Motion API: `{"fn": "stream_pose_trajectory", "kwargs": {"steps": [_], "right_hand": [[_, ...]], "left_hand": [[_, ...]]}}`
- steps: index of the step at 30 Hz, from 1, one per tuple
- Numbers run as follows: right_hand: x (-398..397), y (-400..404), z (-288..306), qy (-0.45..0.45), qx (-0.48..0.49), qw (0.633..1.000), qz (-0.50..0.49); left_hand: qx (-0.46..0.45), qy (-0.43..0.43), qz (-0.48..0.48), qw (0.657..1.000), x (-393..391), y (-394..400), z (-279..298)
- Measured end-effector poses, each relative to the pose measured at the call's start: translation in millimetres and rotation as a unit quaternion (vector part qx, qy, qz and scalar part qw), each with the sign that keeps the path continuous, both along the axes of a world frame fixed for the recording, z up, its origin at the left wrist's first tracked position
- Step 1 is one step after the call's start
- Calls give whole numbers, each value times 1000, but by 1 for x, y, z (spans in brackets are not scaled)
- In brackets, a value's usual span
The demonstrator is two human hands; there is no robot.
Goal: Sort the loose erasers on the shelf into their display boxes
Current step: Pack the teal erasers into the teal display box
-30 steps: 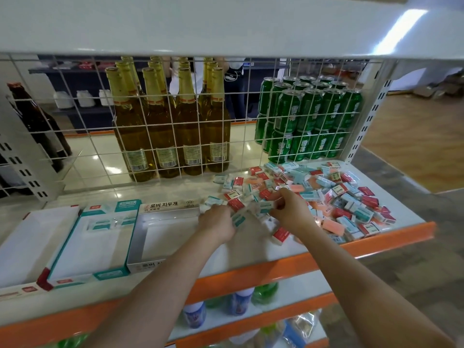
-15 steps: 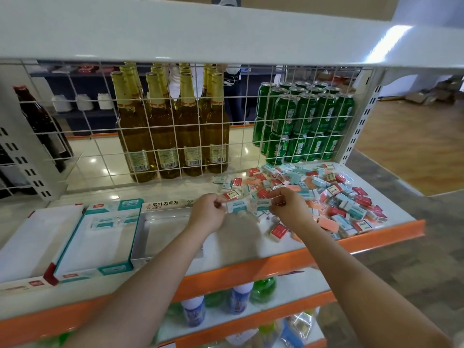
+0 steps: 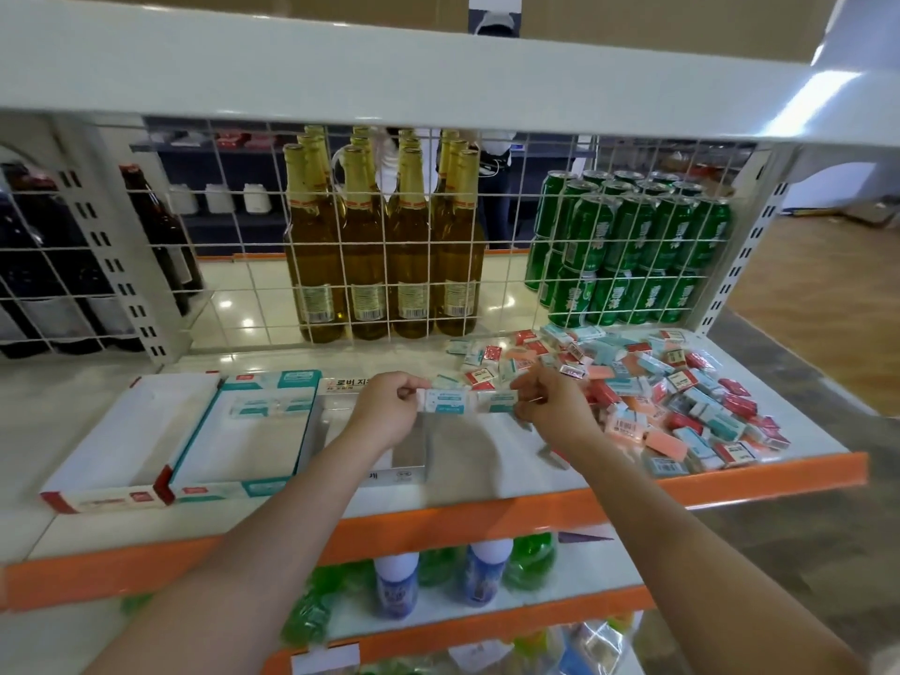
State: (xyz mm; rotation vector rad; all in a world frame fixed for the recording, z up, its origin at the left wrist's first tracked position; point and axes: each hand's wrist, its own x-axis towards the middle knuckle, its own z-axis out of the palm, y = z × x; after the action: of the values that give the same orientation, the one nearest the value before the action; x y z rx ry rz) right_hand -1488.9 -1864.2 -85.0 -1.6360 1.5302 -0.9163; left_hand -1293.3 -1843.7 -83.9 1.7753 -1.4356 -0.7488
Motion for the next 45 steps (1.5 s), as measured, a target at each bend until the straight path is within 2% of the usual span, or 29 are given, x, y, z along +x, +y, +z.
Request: {"fn": "stream_pose_trajectory", "kwargs": {"steps": [6,12,19,29,35,41,45], "right_hand": [[32,3,1,-19,-5,1000,24],[86,2,5,-43,-8,997,56],[160,-2,7,-35,9,996,86],[226,-2,-1,104,56,988,103],[240,-2,-3,191,-3,975,116],[239,-3,-2,315,-43,937,143],[242,-1,0,373,-76,905,192]], "left_hand": [[-23,-42,60,997,29,21,5],[-44,-46,118,991,76,35,8],[-3,-103,109,989,151,39,18],[81,-223,1,971,196,32,10],[73,-300,-17,951,196,27,0],[64,-349,-34,934,201,19,-2],[47,-339,-101,934,205,19,0]]}}
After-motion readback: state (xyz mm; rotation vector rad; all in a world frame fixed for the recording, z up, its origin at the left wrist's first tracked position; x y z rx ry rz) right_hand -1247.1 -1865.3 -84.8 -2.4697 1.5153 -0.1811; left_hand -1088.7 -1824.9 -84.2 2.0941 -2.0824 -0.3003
